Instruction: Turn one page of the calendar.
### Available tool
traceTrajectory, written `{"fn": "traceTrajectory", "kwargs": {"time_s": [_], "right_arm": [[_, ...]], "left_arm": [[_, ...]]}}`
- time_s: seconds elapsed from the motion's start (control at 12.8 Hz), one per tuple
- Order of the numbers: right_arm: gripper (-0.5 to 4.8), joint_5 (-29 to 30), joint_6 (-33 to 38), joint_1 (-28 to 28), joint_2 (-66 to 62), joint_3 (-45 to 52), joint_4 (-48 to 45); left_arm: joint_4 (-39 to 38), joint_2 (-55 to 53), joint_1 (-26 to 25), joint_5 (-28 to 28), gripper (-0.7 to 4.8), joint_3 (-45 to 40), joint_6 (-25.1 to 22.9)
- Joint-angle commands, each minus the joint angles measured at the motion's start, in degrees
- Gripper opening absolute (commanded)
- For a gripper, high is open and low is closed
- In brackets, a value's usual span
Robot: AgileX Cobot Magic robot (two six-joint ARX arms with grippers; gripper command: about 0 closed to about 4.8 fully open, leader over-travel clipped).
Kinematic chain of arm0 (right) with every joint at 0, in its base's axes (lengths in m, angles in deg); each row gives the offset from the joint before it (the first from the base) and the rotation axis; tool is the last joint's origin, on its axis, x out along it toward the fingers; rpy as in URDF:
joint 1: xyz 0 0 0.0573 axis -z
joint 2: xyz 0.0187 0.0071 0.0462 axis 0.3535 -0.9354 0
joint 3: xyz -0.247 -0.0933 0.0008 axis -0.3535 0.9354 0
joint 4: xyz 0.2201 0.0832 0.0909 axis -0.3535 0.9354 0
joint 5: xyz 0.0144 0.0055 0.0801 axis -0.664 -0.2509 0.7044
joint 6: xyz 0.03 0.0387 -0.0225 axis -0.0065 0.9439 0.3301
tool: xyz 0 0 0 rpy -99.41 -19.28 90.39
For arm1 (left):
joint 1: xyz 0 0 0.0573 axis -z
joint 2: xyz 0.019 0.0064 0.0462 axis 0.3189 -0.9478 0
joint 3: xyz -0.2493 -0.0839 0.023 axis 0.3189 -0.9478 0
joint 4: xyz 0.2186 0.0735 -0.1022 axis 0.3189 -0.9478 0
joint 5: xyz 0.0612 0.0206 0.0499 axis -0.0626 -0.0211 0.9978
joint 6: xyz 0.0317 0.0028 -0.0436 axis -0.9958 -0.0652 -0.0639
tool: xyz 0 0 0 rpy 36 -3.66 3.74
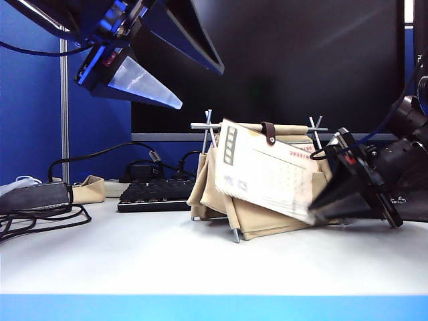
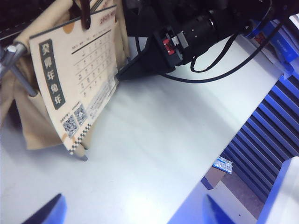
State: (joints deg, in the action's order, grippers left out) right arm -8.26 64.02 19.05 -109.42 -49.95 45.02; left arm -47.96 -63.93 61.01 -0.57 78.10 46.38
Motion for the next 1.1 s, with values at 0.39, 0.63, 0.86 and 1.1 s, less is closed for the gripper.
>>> {"fn": "traceTrajectory", "kwargs": {"time_s": [0.39,0.63,0.86,1.1], "right_arm": [[0.84,2.47,0.13,-0.11,-0.31,0.13,2.38],[3.25,0.94,1.18,-0.61,-0.92,0.11,4.7],[1.65,0.79,1.64,-0.68,-0.92,0.11,0.68],[0.27,0.79,1.6,-0.66,-0.92,0.11,-0.28]], "left_arm": [[0.13,0.24,0.04,-0.26,3.82,0.22,-0.26],[-1.16,0.24,0.04,-0.26,3.82,0.22,-0.26],[-1.36,0.24,0.42,-0.24,3.82,0.22,-0.26],[-1.11,0.24,2.56,1.4,3.82,0.22,-0.42]]}}
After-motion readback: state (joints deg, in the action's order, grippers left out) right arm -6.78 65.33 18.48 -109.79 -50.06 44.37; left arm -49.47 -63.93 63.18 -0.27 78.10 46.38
